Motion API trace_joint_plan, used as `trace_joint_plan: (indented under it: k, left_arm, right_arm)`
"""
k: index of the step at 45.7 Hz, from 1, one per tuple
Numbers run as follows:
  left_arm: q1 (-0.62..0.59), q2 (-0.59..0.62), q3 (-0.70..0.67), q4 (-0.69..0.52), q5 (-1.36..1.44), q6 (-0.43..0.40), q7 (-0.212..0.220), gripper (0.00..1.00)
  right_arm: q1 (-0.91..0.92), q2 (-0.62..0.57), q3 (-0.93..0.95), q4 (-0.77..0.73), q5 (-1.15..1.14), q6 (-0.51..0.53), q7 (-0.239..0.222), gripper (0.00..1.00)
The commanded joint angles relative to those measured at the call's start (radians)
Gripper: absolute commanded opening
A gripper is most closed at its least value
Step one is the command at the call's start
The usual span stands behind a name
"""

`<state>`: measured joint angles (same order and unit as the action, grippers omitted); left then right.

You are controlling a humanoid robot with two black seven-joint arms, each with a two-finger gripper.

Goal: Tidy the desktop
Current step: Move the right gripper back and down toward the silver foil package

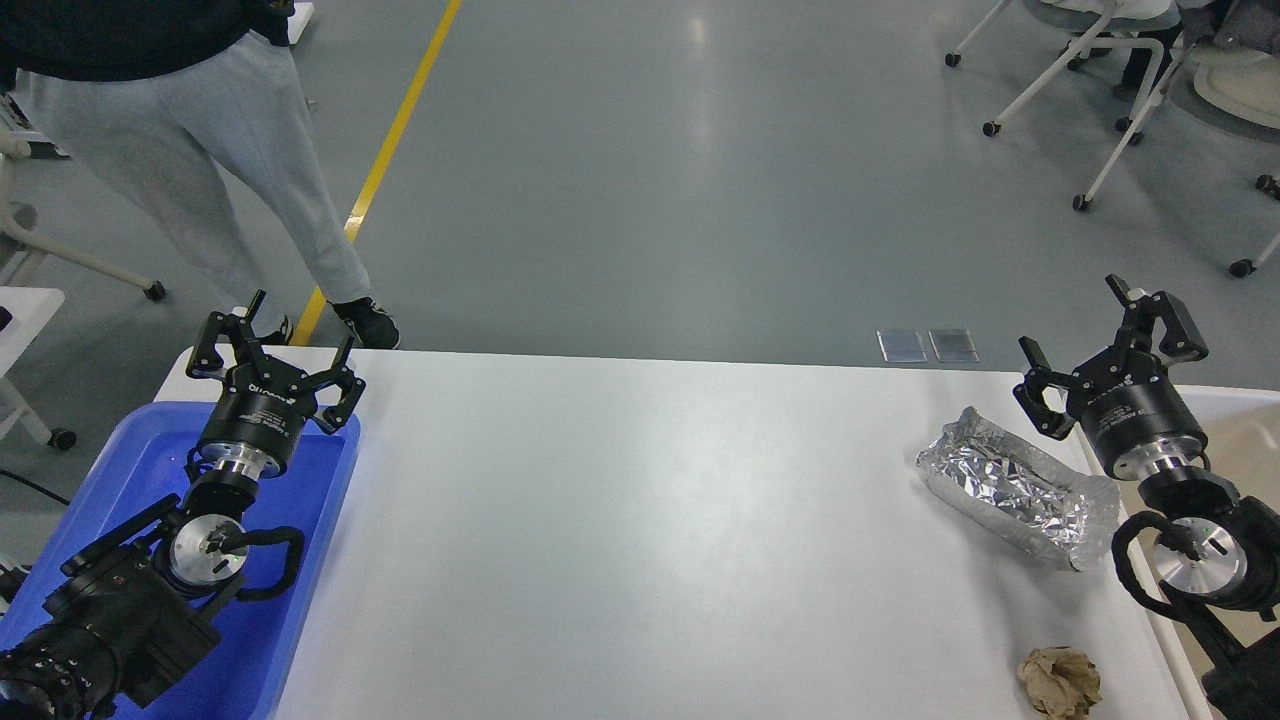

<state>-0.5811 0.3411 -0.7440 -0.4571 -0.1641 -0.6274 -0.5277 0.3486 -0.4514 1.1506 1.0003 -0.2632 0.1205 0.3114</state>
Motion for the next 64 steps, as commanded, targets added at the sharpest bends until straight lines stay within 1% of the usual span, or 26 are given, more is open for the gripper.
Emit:
trace_joint_plan:
  k: [1, 27, 34, 39, 42, 46, 48, 52, 58, 60, 62, 63, 64]
  left_arm:
    - [0.0, -0.001, 0.0, 0.0, 0.002, 0.0, 0.0, 1.0]
    - [0.0, -0.001, 0.0, 0.0, 0.0, 0.0, 0.0, 1.0]
    - [0.0, -0.001, 0.0, 0.0, 0.0, 0.002, 0.0, 1.0]
    - [0.0, -0.001, 0.0, 0.0, 0.0, 0.0, 0.0, 1.0]
    - [0.0, -0.001, 0.0, 0.0, 0.0, 0.0, 0.0, 1.0]
    - [0.0, -0.001, 0.0, 0.0, 0.002, 0.0, 0.0, 1.0]
    - [0.0, -0.001, 0.0, 0.0, 0.0, 0.0, 0.0, 1.0]
    - [0.0, -0.001, 0.0, 0.0, 0.0, 0.0, 0.0, 1.0]
    - [0.001, -0.001, 0.0, 0.0, 0.0, 0.002, 0.0, 1.0]
    - [0.0, -0.001, 0.0, 0.0, 0.0, 0.0, 0.0, 1.0]
    - [0.0, 0.001, 0.0, 0.0, 0.0, 0.002, 0.0, 1.0]
    - [0.0, 0.001, 0.0, 0.0, 0.0, 0.0, 0.0, 1.0]
    - [0.0, -0.001, 0.0, 0.0, 0.0, 0.0, 0.0, 1.0]
  right_arm:
    - [-0.003, -0.009, -0.005, -0.002, -0.001, -0.001, 0.0, 1.0]
    - [0.001, -0.016, -0.009, 0.003, -0.001, 0.002, 0.0, 1.0]
    - [-0.002, -0.044, -0.015, 0.012, -0.001, 0.005, 0.0, 1.0]
    - [0.018, -0.108, -0.074, 0.012, -0.011, -0.01, -0.002, 1.0]
    - [0.05, -0.153, -0.123, 0.017, -0.017, -0.021, -0.014, 1.0]
    - [0.085, -0.229, -0.199, 0.053, -0.021, -0.022, -0.058, 1.0]
    - [0.111, -0.263, -0.23, 0.063, -0.025, -0.022, -0.098, 1.0]
    - [0.176, -0.296, -0.291, 0.066, -0.037, -0.027, -0.192, 1.0]
    - [0.25, -0.348, -0.379, 0.07, -0.099, -0.027, -0.282, 1.0]
    - [0.268, -0.357, -0.4, 0.072, -0.119, -0.027, -0.328, 1.0]
    - [0.283, -0.369, -0.423, 0.08, -0.145, -0.022, -0.383, 1.0]
    - [0.3, -0.386, -0.454, 0.093, -0.189, -0.015, -0.444, 1.0]
    - [0.306, -0.394, -0.469, 0.099, -0.211, -0.013, -0.468, 1.0]
